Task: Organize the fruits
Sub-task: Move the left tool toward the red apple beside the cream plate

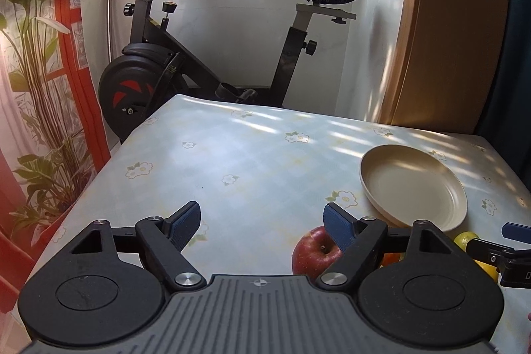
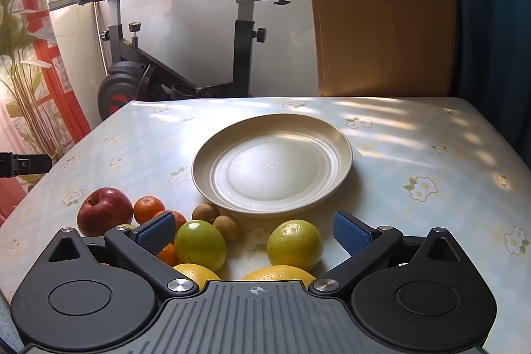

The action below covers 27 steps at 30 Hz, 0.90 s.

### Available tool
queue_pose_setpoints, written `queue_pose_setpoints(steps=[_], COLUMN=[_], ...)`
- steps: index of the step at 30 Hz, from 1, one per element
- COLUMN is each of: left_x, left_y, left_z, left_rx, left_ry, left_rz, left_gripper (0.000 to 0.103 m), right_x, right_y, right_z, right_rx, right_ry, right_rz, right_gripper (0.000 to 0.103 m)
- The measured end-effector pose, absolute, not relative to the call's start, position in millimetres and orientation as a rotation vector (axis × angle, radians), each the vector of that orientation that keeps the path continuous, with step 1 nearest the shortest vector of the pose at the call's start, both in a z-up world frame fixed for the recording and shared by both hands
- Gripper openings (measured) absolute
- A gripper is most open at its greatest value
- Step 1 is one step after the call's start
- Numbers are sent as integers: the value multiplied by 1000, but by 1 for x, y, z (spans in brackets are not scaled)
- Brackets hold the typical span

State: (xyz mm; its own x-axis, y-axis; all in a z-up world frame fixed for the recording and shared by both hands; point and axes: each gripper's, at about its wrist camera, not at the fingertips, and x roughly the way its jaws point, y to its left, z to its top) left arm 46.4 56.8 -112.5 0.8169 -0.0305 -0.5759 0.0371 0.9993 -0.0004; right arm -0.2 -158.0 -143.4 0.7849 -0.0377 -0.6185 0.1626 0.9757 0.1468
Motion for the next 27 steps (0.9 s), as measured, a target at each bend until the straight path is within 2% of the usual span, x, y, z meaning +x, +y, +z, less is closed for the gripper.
queue_pose_setpoints(steps=[6, 10, 13, 17, 27], left_x=[56, 60, 63, 66, 82], left_y=[76, 92, 101, 107, 113], left_z=[-91, -96, -113, -132, -140], left_rx=[69, 14, -27, -32, -67], left_ry=[563, 621, 684, 727, 693], left_rz=[-33, -79, -98, -99, -268], left_gripper=[79, 76, 65, 60, 60], right_x=[23, 43, 55, 67, 86], right_y=[-133, -107, -86, -64, -36], right_z=[-140, -143, -147, -148, -153], right_rx=[167, 140, 97, 40, -9], right_ry=[679, 712, 742, 777, 833], right_rz=[5, 98, 164, 233, 289], right_gripper=[100, 97, 92, 85, 72])
